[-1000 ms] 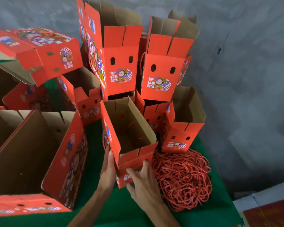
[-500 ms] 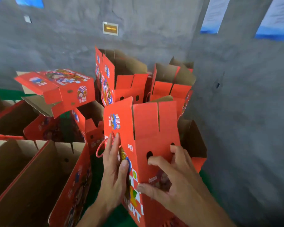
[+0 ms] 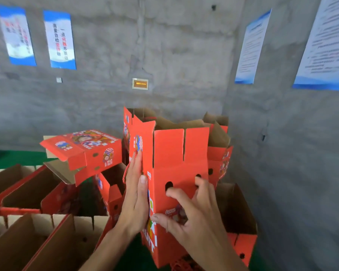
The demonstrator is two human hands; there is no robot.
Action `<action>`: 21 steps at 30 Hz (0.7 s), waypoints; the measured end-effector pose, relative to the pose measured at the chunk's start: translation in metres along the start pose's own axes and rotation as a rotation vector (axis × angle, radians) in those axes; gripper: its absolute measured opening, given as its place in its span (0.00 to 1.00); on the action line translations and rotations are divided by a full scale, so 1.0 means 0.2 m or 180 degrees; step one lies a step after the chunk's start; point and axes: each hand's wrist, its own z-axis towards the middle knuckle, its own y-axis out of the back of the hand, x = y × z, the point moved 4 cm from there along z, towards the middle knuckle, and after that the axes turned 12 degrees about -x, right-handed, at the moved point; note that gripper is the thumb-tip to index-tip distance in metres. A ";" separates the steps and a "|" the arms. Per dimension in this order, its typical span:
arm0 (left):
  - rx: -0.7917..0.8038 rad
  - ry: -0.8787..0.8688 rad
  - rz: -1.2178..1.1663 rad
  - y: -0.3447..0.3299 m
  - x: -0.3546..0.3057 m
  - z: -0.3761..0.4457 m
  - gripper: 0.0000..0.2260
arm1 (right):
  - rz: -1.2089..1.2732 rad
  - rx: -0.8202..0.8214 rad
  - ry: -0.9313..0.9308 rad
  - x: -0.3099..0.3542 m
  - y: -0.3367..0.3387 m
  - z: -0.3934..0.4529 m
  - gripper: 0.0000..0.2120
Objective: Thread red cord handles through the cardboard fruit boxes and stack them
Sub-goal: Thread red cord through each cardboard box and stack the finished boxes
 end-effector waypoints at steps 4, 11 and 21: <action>0.0049 -0.0072 -0.0080 -0.02 -0.02 0.12 0.26 | -0.0146 -0.0102 0.0026 -0.06 -0.13 0.04 0.25; 0.0276 0.0235 -0.0014 -0.08 0.11 0.21 0.34 | -0.0274 -0.0156 -0.0033 -0.20 -0.44 0.07 0.24; 0.0379 0.0381 0.0484 -0.17 0.50 0.21 0.35 | 0.0043 0.0558 -0.0435 -0.49 -0.84 0.00 0.23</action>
